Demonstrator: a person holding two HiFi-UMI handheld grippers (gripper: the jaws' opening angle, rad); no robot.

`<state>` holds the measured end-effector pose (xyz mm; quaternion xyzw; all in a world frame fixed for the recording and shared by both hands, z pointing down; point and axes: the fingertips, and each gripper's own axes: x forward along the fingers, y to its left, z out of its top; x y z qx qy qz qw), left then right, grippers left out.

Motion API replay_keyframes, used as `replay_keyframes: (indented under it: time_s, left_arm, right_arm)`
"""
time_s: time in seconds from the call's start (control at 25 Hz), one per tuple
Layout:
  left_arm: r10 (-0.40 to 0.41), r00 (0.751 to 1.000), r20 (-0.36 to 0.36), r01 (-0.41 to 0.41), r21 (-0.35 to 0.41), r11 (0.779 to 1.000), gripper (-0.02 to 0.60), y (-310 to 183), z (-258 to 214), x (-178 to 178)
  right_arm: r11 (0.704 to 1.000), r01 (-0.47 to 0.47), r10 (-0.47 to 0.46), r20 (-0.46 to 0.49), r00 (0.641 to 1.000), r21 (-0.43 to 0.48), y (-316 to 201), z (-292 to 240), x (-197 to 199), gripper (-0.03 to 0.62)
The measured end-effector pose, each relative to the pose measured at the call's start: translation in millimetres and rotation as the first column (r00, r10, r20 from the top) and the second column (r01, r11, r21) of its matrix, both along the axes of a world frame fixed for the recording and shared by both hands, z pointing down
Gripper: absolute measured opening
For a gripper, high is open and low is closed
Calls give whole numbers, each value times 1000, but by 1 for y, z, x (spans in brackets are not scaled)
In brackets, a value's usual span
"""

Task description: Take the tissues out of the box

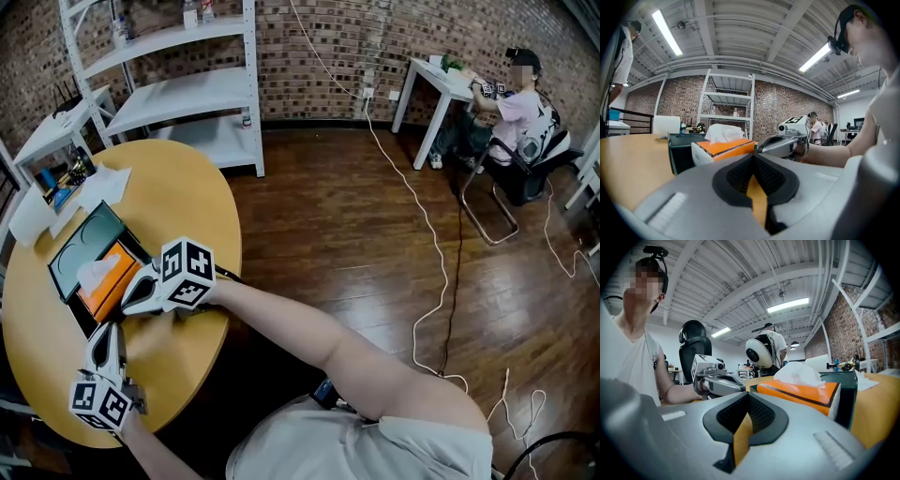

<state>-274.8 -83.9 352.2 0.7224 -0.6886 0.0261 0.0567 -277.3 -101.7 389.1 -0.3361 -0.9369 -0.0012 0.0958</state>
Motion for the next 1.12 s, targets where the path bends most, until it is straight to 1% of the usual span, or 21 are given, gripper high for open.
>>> replay_keyframes:
  time_s: [0.16,0.24,0.32,0.36,0.44,0.48,0.6,0.64,0.76,0.8,0.92,1.12]
  left_arm:
    - [3,1000,-1,-3,-1,1000,2,0,-1,4]
    - [0,1000,5,0,-7,1000,0,10,3,3]
    - [-25,1000,7,25,-25,999,1,18,10,-3]
    - [-36,999,14,36,-15,999,0,11,10,-10]
    - [-21,999,26,20,37,999,1,-19,0,-15]
    - [-1,1000,17,0,40,999,1,-23,1,-9]
    - [22,1000,-12,-23,-33,999,0,3,17,10]
    - [20,1000,-8,-20,-38,999,0,7,18,11]
    - [20,999,36,-20,21,1000,1,-11,-1,-3]
    - [18,999,35,-19,24,1000,2,-15,-3,-4]
    - [11,1000,1,-11,-9,1000,0,-4,11,4]
    - [11,1000,5,-11,-1,1000,0,-6,8,4]
  right_arm:
    - [1000,0,0,-2,1000,2,1,-3,4,2]
    - [1000,9,-9,-5,1000,-15,11,1,7,2]
    - [999,28,-28,3,1000,-45,19,12,1,2]
    - [998,39,-38,20,999,-49,12,13,-6,2]
    - [999,38,-38,40,998,6,-19,-8,-11,2]
    - [999,29,-30,30,999,18,-22,-16,-4,2]
    - [999,10,-10,5,1000,-49,5,-6,19,2]
    - [998,9,-9,5,1000,-55,10,-3,21,2]
    - [1000,8,-8,40,999,-11,-12,-16,8,2]
    - [1000,8,-8,44,999,-3,-14,-21,6,2]
    - [1000,13,-12,19,1000,-28,-2,-10,14,2]
    - [1000,12,-12,22,1000,-21,-5,-12,13,2]
